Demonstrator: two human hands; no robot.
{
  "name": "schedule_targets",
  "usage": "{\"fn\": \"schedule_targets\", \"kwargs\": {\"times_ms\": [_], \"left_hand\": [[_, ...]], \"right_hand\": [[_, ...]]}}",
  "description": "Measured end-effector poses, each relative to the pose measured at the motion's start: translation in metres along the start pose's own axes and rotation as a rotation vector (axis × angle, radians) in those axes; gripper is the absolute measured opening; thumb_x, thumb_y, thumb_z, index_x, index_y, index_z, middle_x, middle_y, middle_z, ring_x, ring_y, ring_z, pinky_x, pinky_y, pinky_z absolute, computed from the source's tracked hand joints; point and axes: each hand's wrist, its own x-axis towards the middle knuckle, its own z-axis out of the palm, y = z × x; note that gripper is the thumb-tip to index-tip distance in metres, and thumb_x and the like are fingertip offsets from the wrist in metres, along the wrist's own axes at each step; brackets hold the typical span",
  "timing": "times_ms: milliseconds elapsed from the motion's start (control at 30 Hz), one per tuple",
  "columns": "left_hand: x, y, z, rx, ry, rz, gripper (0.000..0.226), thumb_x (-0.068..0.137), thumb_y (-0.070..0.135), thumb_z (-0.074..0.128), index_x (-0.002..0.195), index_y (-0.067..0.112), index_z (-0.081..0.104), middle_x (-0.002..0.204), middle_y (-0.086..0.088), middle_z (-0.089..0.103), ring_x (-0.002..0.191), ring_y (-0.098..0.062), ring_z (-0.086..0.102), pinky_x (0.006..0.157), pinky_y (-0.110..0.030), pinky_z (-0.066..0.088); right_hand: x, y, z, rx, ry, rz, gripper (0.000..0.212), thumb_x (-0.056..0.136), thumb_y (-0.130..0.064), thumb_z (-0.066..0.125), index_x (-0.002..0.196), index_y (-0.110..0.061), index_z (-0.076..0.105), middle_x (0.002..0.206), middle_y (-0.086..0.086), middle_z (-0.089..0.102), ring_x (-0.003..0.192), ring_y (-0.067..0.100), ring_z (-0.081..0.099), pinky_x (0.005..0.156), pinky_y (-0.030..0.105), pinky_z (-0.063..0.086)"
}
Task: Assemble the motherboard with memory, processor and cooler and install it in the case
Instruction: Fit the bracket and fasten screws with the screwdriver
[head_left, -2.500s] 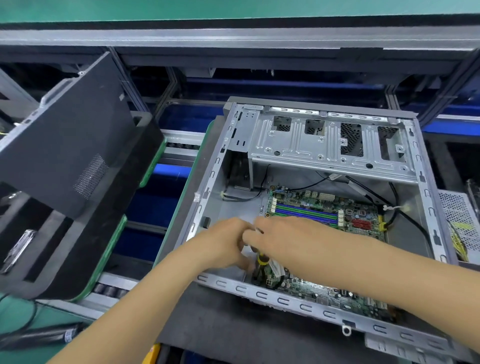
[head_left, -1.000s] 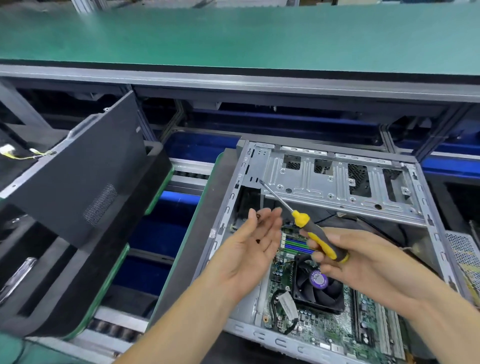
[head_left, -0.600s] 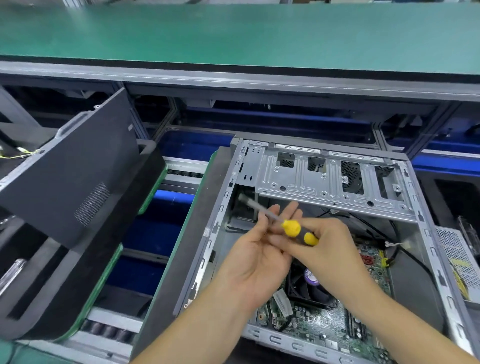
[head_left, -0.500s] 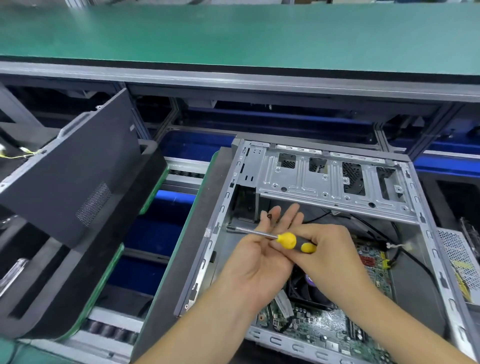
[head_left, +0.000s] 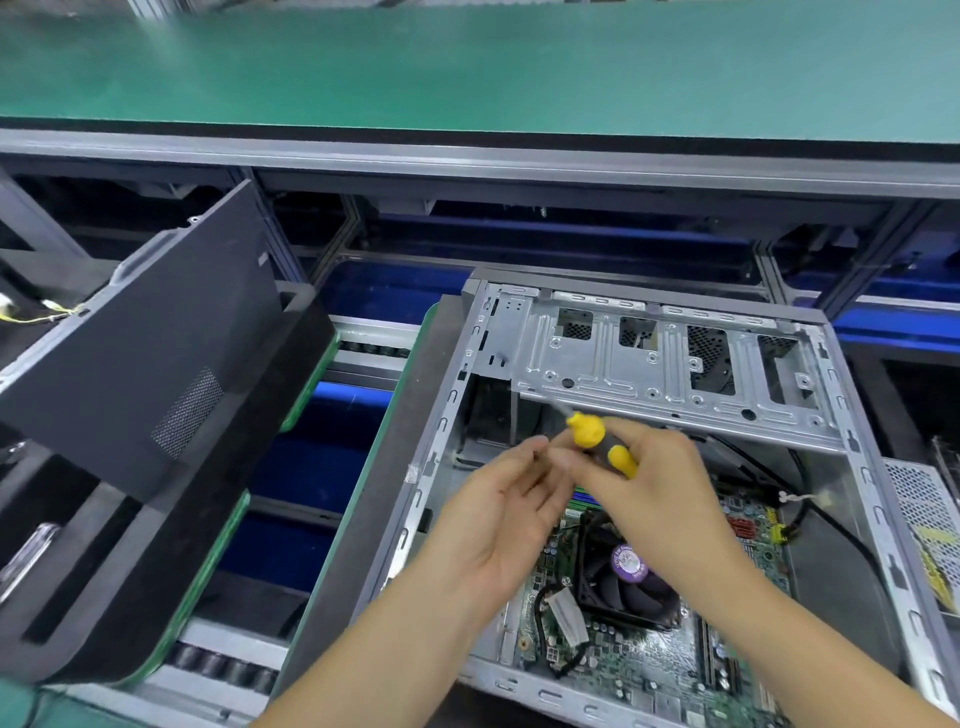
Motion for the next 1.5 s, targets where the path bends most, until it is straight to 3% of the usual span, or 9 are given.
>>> {"fn": "schedule_targets", "kwargs": {"times_ms": [67, 133, 333, 533, 600, 667, 833, 1000, 1500], "left_hand": [[0.000, 0.002, -0.008, 0.139, 0.011, -0.017, 0.021, 0.089, -0.007, 0.042, 0.095, -0.003, 0.061, 0.084, -0.014, 0.066, 0.068, -0.015, 0.063, 0.060, -0.021, 0.055], [-0.004, 0.003, -0.010, 0.318, -0.004, -0.003, 0.018, 0.080, 0.004, 0.055, 0.084, -0.001, 0.071, 0.074, -0.008, 0.060, 0.059, -0.011, 0.054, 0.053, -0.019, 0.047], [-0.007, 0.000, -0.006, 0.585, -0.048, 0.254, 0.019, 0.081, 0.031, 0.065, 0.080, 0.016, 0.077, 0.064, 0.001, 0.041, 0.051, -0.005, 0.032, 0.054, -0.017, 0.032], [-0.006, 0.002, -0.008, 0.704, -0.065, 0.415, 0.018, 0.090, 0.031, 0.061, 0.084, 0.015, 0.064, 0.096, -0.013, 0.055, 0.055, -0.007, 0.033, 0.060, -0.025, 0.028], [-0.006, 0.007, -0.009, 0.712, -0.085, 0.445, 0.019, 0.091, 0.031, 0.060, 0.083, 0.014, 0.061, 0.082, -0.012, 0.051, 0.056, -0.008, 0.032, 0.059, -0.025, 0.028], [-0.006, 0.016, -0.011, 0.673, -0.115, 0.429, 0.018, 0.089, 0.027, 0.053, 0.075, 0.016, 0.056, 0.068, -0.001, 0.043, 0.056, -0.010, 0.029, 0.057, -0.022, 0.028], [-0.005, 0.033, -0.014, 0.534, -0.190, 0.299, 0.028, 0.093, 0.019, 0.042, 0.065, 0.018, 0.041, 0.062, 0.003, 0.029, 0.055, -0.012, 0.024, 0.056, -0.026, 0.022], [0.000, 0.033, -0.014, 0.451, -0.176, 0.279, 0.036, 0.095, 0.011, 0.035, 0.060, 0.018, 0.030, 0.052, 0.005, 0.024, 0.047, -0.010, 0.019, 0.048, -0.025, 0.017], [0.003, 0.032, -0.014, 0.513, -0.147, 0.268, 0.041, 0.097, 0.013, 0.036, 0.057, 0.020, 0.026, 0.049, 0.005, 0.021, 0.046, -0.011, 0.015, 0.048, -0.028, 0.014]], "right_hand": [[0.003, 0.000, -0.006, 0.109, 0.053, 0.048, 0.006, 0.079, -0.027, 0.075, 0.075, -0.027, 0.070, 0.060, -0.007, 0.063, 0.057, 0.004, 0.049, 0.057, 0.020, 0.042], [0.004, 0.001, -0.008, 0.130, 0.049, 0.061, 0.008, 0.078, -0.028, 0.075, 0.072, -0.027, 0.070, 0.059, -0.007, 0.061, 0.057, 0.005, 0.048, 0.057, 0.019, 0.042], [0.000, -0.002, 0.000, 0.246, 0.028, 0.079, 0.005, 0.079, -0.022, 0.074, 0.076, -0.025, 0.072, 0.068, -0.005, 0.072, 0.067, 0.009, 0.068, 0.067, 0.021, 0.052], [-0.001, -0.005, -0.002, 0.396, -0.076, 0.121, 0.011, 0.080, -0.034, 0.068, 0.085, -0.029, 0.076, 0.046, -0.011, 0.048, 0.048, 0.005, 0.041, 0.053, 0.014, 0.037], [0.001, -0.005, -0.012, 0.374, -0.197, 0.124, 0.028, 0.081, -0.053, 0.062, 0.094, -0.032, 0.074, 0.048, -0.009, 0.035, 0.049, 0.013, 0.033, 0.055, 0.026, 0.032], [0.007, -0.003, -0.029, 0.231, -0.292, 0.078, 0.035, 0.084, -0.066, 0.050, 0.100, -0.040, 0.067, 0.055, -0.003, 0.039, 0.051, 0.016, 0.038, 0.053, 0.025, 0.038], [0.014, 0.002, -0.058, 0.028, -0.280, -0.058, 0.022, 0.085, -0.046, 0.055, 0.095, -0.031, 0.068, 0.062, -0.010, 0.061, 0.053, 0.002, 0.052, 0.055, 0.008, 0.038], [0.016, 0.001, -0.062, 0.080, -0.233, -0.040, 0.025, 0.073, -0.044, 0.067, 0.093, -0.031, 0.075, 0.068, -0.014, 0.069, 0.056, 0.003, 0.061, 0.053, 0.006, 0.042], [0.015, -0.001, -0.059, 0.058, -0.243, -0.045, 0.023, 0.073, -0.042, 0.068, 0.093, -0.032, 0.075, 0.074, -0.015, 0.071, 0.061, -0.001, 0.064, 0.057, 0.007, 0.045]]}}
